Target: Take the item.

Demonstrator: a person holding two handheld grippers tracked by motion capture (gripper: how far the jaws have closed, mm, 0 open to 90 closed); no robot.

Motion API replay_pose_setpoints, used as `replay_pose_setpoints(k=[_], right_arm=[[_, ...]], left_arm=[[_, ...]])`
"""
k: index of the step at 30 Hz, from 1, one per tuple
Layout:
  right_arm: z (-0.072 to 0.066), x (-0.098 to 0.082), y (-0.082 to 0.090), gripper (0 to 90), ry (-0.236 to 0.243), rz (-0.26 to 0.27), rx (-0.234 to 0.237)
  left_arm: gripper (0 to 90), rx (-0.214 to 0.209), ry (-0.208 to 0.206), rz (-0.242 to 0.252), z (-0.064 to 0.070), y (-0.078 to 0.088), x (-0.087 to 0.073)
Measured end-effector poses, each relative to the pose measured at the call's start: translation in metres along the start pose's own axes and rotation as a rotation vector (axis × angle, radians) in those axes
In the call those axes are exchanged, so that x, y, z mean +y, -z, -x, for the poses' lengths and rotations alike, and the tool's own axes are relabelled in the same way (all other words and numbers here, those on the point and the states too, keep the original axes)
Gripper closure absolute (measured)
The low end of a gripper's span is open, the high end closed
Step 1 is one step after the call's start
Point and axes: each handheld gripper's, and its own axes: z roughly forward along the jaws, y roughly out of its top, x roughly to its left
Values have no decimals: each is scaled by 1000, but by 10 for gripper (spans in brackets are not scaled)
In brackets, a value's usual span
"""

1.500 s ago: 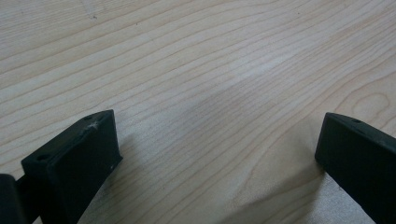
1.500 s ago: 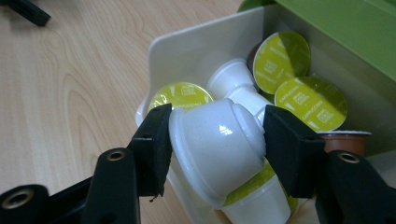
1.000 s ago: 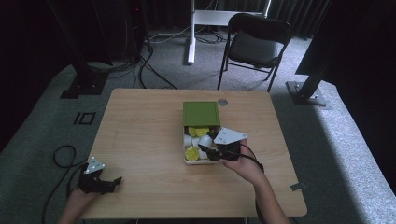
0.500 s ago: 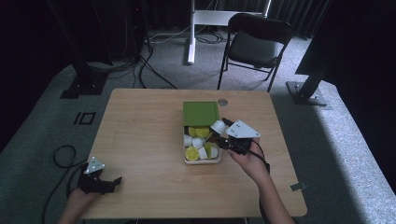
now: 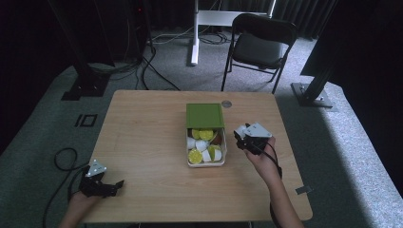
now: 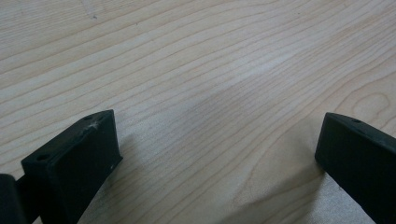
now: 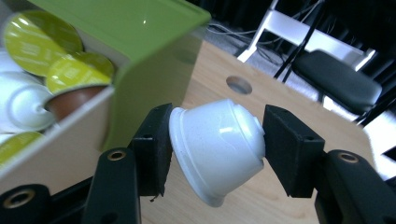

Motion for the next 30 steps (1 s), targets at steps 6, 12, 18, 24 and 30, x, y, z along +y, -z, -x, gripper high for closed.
replay_pose_setpoints(k=[6, 12, 18, 24, 30], right_arm=[[10, -22, -14, 446, -86, -42, 6], [12, -42, -23, 446, -191, -66, 46], [16, -57, -30, 447, -236, -94, 45], [20, -68, -36, 446, -297, -117, 71], [26, -77, -37, 446, -382, -123, 98]], left_arm=[[5, 0, 0, 0, 0, 0, 0], [5, 0, 0, 0, 0, 0, 0], [5, 0, 0, 0, 0, 0, 0], [5, 0, 0, 0, 0, 0, 0], [5, 0, 0, 0, 0, 0, 0]])
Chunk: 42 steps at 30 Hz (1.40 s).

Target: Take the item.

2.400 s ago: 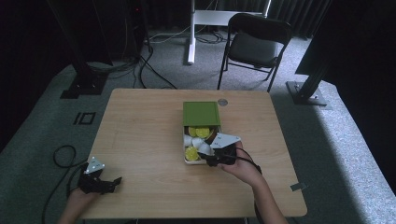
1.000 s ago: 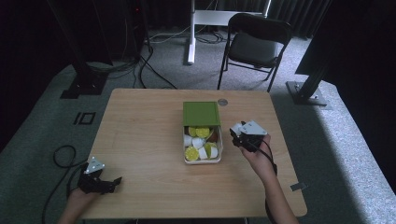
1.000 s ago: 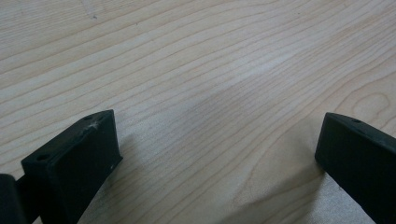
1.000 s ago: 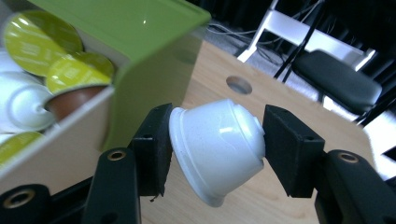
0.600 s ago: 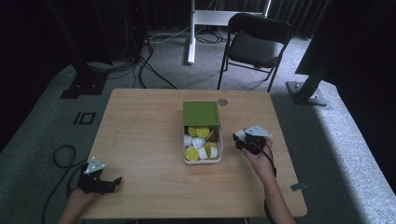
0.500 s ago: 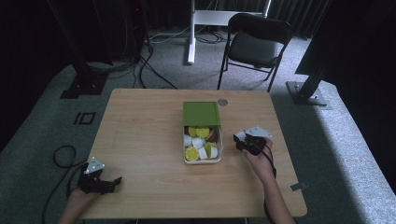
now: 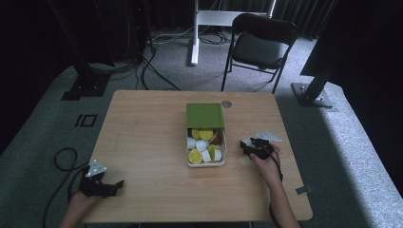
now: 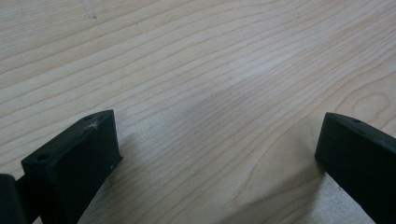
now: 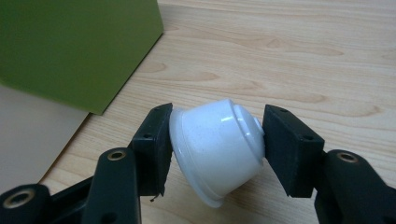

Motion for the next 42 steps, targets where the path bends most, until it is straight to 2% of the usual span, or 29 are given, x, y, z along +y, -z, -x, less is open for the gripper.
replay_pose_setpoints(k=[6, 9, 11, 14, 17, 21, 29, 42], right_arm=[[6, 3, 1, 442, -28, -18, -12], [13, 2, 0, 436, -79, -17, -23], [15, 1, 0, 436, -77, -24, -38], [23, -4, 0, 422, -104, -21, -58], [26, -5, 1, 391, -110, -13, -62], [28, -6, 5, 320, -74, -10, -85], [24, -14, 17, 222, -45, -7, -58], [19, -38, 45, 186, 27, -16, -28]], left_arm=[[5, 0, 0, -1, 0, 0, 0], [6, 0, 0, 0, 0, 0, 0], [5, 0, -1, -1, 0, 0, 0], [6, 0, 0, 0, 0, 0, 0], [5, 0, 0, 0, 0, 0, 0], [6, 0, 0, 0, 0, 0, 0], [5, 0, 0, 0, 0, 0, 0], [6, 0, 0, 0, 0, 0, 0]])
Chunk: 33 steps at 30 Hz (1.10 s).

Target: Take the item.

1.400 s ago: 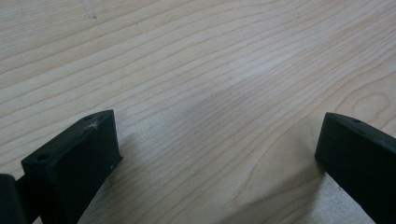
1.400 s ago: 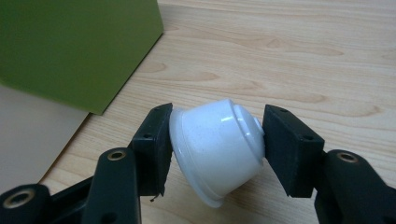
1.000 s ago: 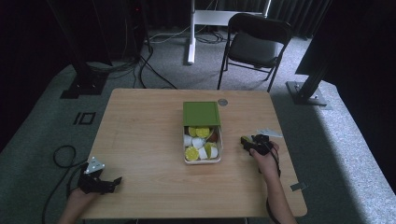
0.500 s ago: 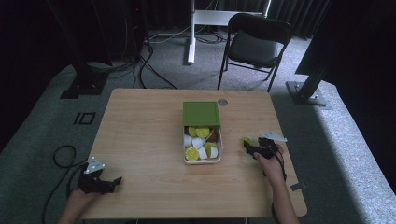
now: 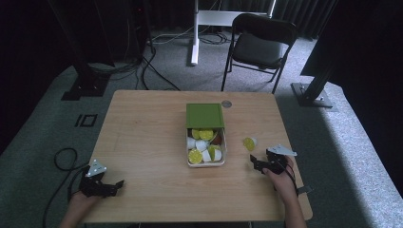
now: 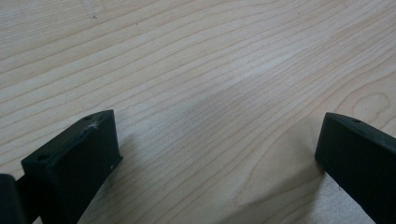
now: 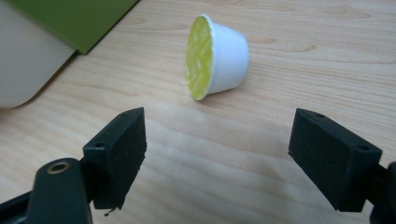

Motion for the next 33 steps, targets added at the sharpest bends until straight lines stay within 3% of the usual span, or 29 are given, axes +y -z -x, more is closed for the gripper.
replay_pose_setpoints(k=[4, 5, 7, 9, 14, 16, 17, 18, 24, 30, 33], right_arm=[[-2, -2, 9, 161, 24, 22, 24], [-3, -3, 12, 151, 52, 12, 40], [-6, -3, 15, 148, 66, 9, 48], [-8, -4, 19, 129, 91, -1, 97], [-12, -7, 21, 135, 120, -5, 131], [-16, -9, 22, 137, 148, -12, 164], [-18, -11, 23, 132, 194, -25, 192], [-20, -12, 23, 133, 209, -35, 201], [-25, -16, 29, 143, 262, -72, 351], [-28, -20, 35, 162, 304, -68, 401], [-28, -22, 39, 163, 341, -45, 466]], left_arm=[[5, 0, 0, 0, 0, 0, 0], [5, 0, 0, 0, 0, 0, 0], [5, 0, 0, 0, 0, 0, 0], [5, 0, 0, 0, 0, 0, 0], [5, 0, 0, 0, 0, 0, 0], [5, 0, 0, 0, 0, 0, 0], [5, 0, 0, 0, 0, 0, 0], [5, 0, 0, 0, 0, 0, 0], [5, 0, 0, 0, 0, 0, 0], [5, 0, 0, 0, 0, 0, 0], [6, 0, -1, 0, 0, 0, 0]])
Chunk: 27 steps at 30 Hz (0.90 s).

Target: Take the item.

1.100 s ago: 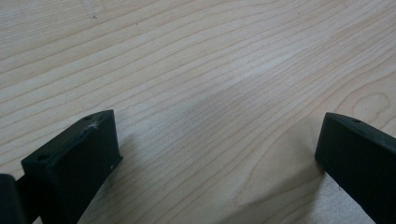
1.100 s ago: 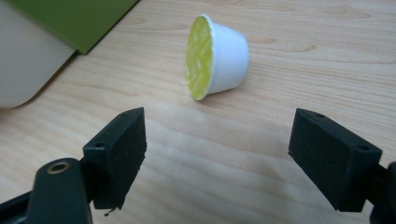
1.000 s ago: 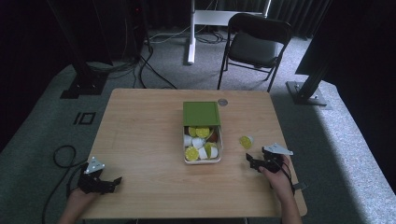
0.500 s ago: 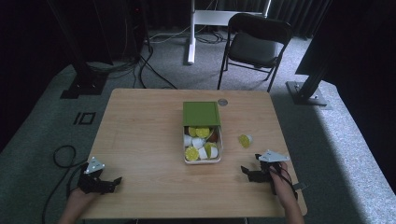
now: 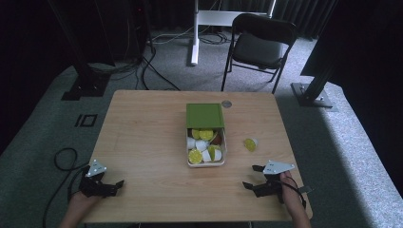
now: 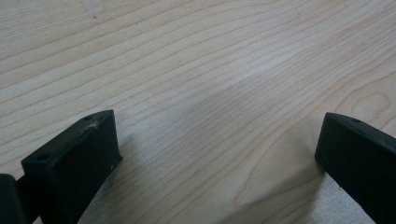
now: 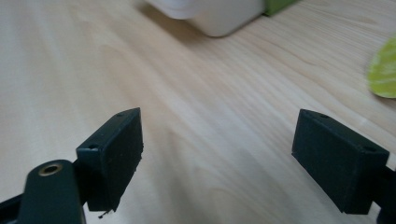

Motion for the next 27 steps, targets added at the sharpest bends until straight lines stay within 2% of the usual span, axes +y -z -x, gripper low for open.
replay_pose_setpoints(k=[2, 4, 10, 13, 14, 15, 19, 24, 27], right_arm=[[-1, -1, 2, 165, 31, 4, 30], [-3, -3, 4, 219, 51, 4, 45], [-5, -6, 7, 222, 68, -1, 71], [-7, -7, 9, 197, 79, -27, 81], [-7, -7, 9, 197, 79, -27, 81], [-9, -8, 9, 184, 111, -30, 76], [-11, -10, 8, 183, 146, -44, 76], [-12, -14, 10, 183, 141, -41, 91], [-10, -18, 12, 180, 134, -55, 52]], left_arm=[[6, 0, 0, 0, 0, 0, 0], [5, 0, 0, 0, 0, 0, 0], [6, 0, 0, 0, 0, 0, 0], [6, 0, 0, 0, 0, 0, 0], [6, 0, 0, 0, 0, 0, 0], [5, 0, 0, 0, 0, 0, 0], [5, 0, 0, 0, 0, 0, 0], [6, 0, -2, -2, 0, 0, 0], [5, 0, -1, -1, 0, 0, 0]])
